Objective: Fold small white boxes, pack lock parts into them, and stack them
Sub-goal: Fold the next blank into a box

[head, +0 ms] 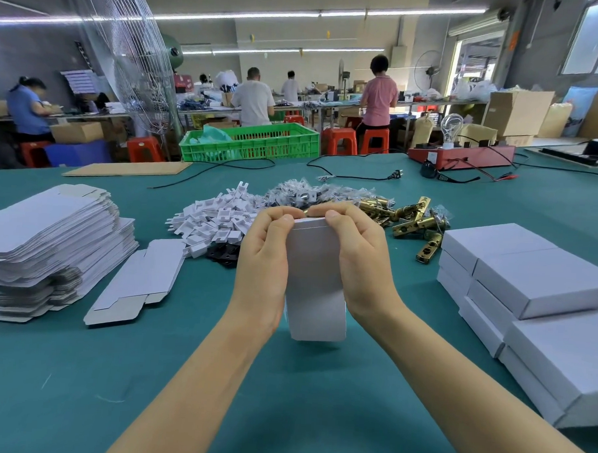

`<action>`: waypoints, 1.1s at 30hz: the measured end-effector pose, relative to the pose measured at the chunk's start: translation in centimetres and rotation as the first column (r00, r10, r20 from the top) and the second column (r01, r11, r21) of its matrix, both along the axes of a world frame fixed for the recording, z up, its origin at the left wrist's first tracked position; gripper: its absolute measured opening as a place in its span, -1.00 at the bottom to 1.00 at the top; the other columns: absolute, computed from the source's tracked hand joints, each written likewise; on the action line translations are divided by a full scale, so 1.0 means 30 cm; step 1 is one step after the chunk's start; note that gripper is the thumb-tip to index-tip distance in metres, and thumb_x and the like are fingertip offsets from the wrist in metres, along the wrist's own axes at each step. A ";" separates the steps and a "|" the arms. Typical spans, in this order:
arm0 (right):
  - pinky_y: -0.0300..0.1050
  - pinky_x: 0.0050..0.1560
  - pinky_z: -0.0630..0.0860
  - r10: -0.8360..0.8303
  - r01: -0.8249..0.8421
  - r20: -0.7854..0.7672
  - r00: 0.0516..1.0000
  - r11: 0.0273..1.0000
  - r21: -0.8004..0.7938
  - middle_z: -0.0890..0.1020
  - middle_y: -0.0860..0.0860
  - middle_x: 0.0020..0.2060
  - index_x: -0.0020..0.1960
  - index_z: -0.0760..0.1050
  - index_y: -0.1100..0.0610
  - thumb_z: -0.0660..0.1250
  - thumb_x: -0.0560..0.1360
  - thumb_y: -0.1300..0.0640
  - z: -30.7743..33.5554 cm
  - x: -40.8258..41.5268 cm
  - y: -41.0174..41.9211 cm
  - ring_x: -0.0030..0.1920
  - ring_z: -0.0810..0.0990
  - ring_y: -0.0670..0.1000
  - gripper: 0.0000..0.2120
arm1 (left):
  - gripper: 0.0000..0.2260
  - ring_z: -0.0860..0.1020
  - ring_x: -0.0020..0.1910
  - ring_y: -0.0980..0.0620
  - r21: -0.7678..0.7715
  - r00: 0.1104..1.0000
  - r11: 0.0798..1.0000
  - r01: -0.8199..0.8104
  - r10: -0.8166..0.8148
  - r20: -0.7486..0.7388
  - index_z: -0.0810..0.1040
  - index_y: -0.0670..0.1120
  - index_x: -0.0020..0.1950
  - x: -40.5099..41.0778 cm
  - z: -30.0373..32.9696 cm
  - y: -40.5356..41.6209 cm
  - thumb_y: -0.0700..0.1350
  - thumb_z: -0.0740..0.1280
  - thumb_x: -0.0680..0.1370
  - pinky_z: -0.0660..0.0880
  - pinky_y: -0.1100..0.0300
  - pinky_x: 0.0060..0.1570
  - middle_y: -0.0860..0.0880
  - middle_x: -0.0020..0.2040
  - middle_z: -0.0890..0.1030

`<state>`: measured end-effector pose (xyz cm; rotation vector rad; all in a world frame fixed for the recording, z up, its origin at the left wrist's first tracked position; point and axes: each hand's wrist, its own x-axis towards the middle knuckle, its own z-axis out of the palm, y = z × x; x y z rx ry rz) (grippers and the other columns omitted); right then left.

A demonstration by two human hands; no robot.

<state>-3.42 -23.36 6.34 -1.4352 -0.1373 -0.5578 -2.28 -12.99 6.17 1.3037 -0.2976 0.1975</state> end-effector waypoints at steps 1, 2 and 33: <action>-0.19 -0.05 0.43 0.001 -0.001 -0.004 1.000 1.000 0.001 0.66 -0.01 -0.09 -0.11 0.62 0.14 0.17 0.51 0.20 -0.002 0.000 0.001 -0.07 0.55 -0.13 -0.77 | -0.83 0.51 -0.11 0.00 0.010 1.000 1.000 -0.002 0.002 -0.001 0.61 0.08 -0.21 0.000 0.001 0.001 -0.05 0.22 0.45 0.43 0.00 -0.08 -0.02 -0.13 0.63; -0.20 -0.06 0.42 -0.004 0.004 -0.012 1.000 1.000 0.001 0.66 -0.03 -0.10 -0.11 0.62 0.13 0.16 0.51 0.23 -0.004 0.001 0.001 -0.07 0.54 -0.15 -0.75 | -0.83 0.51 -0.11 0.00 0.018 1.000 1.000 -0.005 0.005 -0.005 0.61 0.07 -0.21 0.000 0.000 0.000 -0.06 0.21 0.44 0.43 0.01 -0.08 0.00 -0.14 0.62; 0.05 0.03 0.60 0.364 -0.292 -0.564 0.741 0.931 0.217 0.64 0.17 -0.02 0.22 0.53 0.12 0.17 0.57 -0.22 0.022 0.037 -0.069 -0.07 0.62 0.14 -0.53 | -0.74 0.46 0.20 -0.02 0.403 0.485 0.716 -0.571 -0.102 0.869 0.60 -0.24 0.12 0.045 -0.072 0.034 -0.17 0.38 0.48 0.45 -0.15 0.17 0.09 0.09 0.54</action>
